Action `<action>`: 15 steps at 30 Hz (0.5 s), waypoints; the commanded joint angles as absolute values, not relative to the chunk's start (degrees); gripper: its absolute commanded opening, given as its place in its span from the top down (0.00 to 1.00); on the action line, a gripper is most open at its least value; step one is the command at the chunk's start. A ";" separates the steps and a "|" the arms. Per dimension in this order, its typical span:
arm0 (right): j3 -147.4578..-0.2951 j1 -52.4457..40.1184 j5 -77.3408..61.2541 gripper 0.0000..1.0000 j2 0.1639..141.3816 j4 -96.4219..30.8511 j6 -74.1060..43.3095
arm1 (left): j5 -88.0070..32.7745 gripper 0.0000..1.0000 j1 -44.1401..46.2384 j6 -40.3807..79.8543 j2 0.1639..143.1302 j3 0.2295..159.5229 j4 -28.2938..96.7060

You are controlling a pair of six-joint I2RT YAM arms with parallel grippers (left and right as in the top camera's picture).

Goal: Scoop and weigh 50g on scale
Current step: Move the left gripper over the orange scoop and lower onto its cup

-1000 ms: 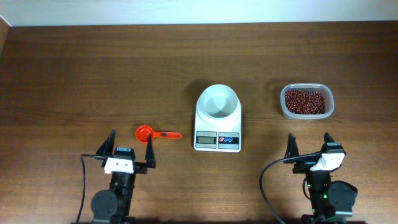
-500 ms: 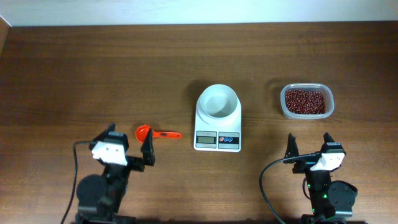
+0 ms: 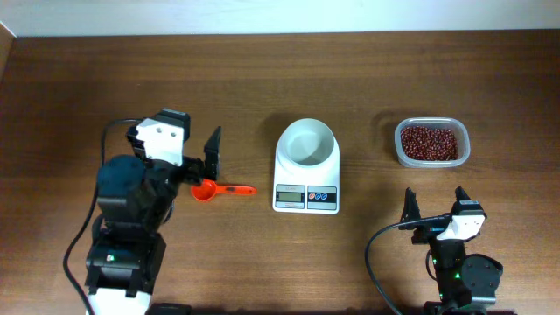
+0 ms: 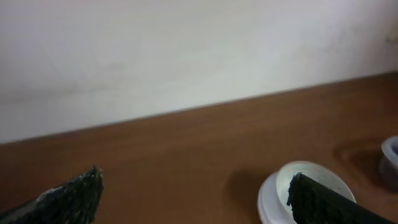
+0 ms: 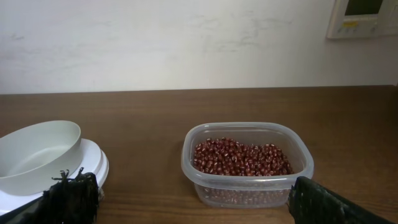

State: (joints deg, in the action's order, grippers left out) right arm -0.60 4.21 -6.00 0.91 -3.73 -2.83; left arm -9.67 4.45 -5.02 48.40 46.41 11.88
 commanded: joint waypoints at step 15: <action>-0.32 4.51 -5.72 0.01 0.73 -4.08 -2.76 | 1.87 0.01 4.60 14.31 56.64 52.36 31.38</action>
